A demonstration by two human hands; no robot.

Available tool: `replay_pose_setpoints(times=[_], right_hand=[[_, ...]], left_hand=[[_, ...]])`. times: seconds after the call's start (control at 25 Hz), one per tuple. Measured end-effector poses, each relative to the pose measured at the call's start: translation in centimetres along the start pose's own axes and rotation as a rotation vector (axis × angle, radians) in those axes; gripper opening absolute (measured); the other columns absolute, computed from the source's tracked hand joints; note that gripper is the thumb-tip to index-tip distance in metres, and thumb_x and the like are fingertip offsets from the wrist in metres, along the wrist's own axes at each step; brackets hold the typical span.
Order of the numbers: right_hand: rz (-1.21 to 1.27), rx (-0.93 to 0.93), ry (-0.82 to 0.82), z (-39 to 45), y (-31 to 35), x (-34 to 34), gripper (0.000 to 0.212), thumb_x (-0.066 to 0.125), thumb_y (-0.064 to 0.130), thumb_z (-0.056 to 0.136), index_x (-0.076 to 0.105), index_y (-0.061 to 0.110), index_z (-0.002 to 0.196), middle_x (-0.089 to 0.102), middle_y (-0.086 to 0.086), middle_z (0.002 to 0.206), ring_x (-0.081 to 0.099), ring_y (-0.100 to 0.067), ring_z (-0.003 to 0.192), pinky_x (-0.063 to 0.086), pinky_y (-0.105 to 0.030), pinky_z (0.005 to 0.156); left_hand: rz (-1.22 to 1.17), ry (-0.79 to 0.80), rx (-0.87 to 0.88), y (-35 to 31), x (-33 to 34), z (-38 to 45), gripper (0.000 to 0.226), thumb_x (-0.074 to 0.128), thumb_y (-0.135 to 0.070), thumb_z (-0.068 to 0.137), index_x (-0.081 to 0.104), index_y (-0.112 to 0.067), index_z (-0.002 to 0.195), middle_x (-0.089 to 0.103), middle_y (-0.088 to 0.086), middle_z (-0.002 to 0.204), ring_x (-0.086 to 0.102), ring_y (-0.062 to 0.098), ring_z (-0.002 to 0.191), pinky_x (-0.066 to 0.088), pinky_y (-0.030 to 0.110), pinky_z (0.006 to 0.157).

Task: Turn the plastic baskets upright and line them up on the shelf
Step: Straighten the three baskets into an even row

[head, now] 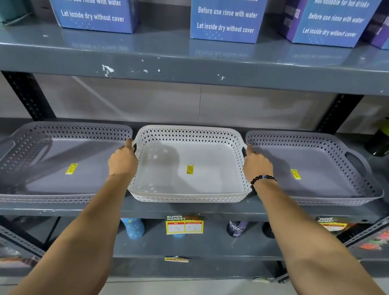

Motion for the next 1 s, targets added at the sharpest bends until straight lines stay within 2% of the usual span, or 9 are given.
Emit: replay_pose_setpoints(times=[0.24,0.48,0.64,1.0], right_hand=[[0.063,0.029,0.045,-0.4,0.4,0.8,0.065,0.037,-0.004,0.091,0.009,0.006,0.15,0.058,-0.026,0.117,0.061,-0.038,0.104,0.052,-0.043,0.082],[0.023,0.0,0.043,0.2,0.4,0.7,0.065,0.037,-0.007,0.089,0.01,-0.001,0.148,0.061,-0.024,0.118,0.063,-0.035,0.103,0.054,-0.04,0.082],[0.031,0.005,0.048,0.8,0.3,0.5,0.063,0.037,-0.006,0.09,0.012,0.001,0.148,0.058,-0.024,0.122,0.062,-0.036,0.105,0.053,-0.041,0.083],[0.069,0.016,0.052,0.3,0.2,0.2,0.063,0.036,-0.007,0.09,0.015,0.003,0.149,0.062,-0.026,0.115,0.063,-0.037,0.1,0.052,-0.04,0.077]], left_hand=[[0.052,0.002,0.014,0.4,0.5,0.5,0.044,0.032,0.001,0.095,0.04,-0.006,0.138,0.066,0.027,0.099,0.063,0.041,0.089,0.049,0.043,0.069],[0.051,0.003,0.021,0.0,0.8,1.1,0.043,0.033,0.004,0.093,0.043,-0.004,0.134,0.066,0.028,0.098,0.063,0.042,0.088,0.042,0.039,0.063],[0.036,0.002,0.013,-0.3,1.0,1.6,0.044,0.034,0.005,0.092,0.043,-0.003,0.135,0.065,0.029,0.1,0.062,0.043,0.09,0.038,0.038,0.063],[0.028,0.012,-0.012,-0.5,0.5,0.8,0.059,0.034,0.007,0.09,0.036,-0.014,0.145,0.065,0.027,0.108,0.061,0.042,0.098,0.049,0.044,0.077]])
Point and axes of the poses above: each hand's wrist, its own z-axis towards the middle knuckle, its own x-axis out of the palm, y = z × x, the point moved 6 cm from there along z, towards the middle knuckle
